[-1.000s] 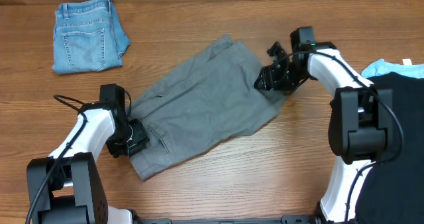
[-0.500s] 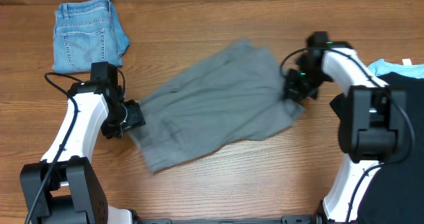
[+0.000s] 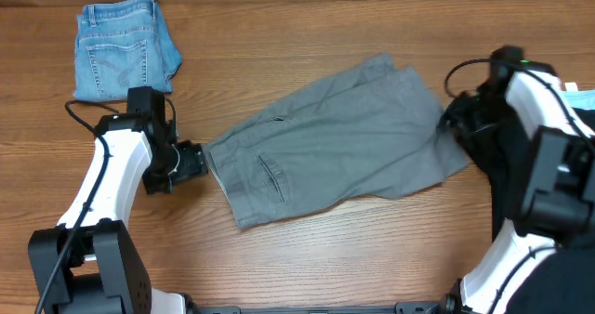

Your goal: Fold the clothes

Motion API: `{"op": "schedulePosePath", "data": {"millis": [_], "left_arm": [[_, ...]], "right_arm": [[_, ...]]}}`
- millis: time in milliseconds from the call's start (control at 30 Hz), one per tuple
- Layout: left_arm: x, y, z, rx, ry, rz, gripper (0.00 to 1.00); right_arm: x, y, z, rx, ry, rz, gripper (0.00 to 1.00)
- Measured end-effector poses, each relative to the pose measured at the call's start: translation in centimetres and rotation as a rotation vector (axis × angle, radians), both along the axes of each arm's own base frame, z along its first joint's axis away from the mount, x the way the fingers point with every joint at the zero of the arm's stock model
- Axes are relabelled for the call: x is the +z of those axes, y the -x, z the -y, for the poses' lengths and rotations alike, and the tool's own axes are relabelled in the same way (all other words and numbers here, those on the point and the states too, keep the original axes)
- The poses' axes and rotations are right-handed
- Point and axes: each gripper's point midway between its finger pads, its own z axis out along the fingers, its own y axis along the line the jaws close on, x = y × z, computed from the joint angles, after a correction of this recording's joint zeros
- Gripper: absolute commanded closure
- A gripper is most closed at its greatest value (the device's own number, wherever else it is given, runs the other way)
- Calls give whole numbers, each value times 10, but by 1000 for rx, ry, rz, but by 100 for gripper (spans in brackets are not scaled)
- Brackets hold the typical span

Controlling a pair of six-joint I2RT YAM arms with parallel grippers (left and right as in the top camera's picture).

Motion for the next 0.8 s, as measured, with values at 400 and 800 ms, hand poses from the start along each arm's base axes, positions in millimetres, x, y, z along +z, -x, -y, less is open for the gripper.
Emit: {"op": "schedulePosePath", "data": {"millis": [400, 800], "left_arm": [[18, -66, 29, -175, 149, 325, 8], [-19, -62, 47, -263, 220, 246, 50]], "right_arm": [[131, -18, -36, 184, -110, 431, 22], [134, -16, -65, 259, -172, 439, 26]]}}
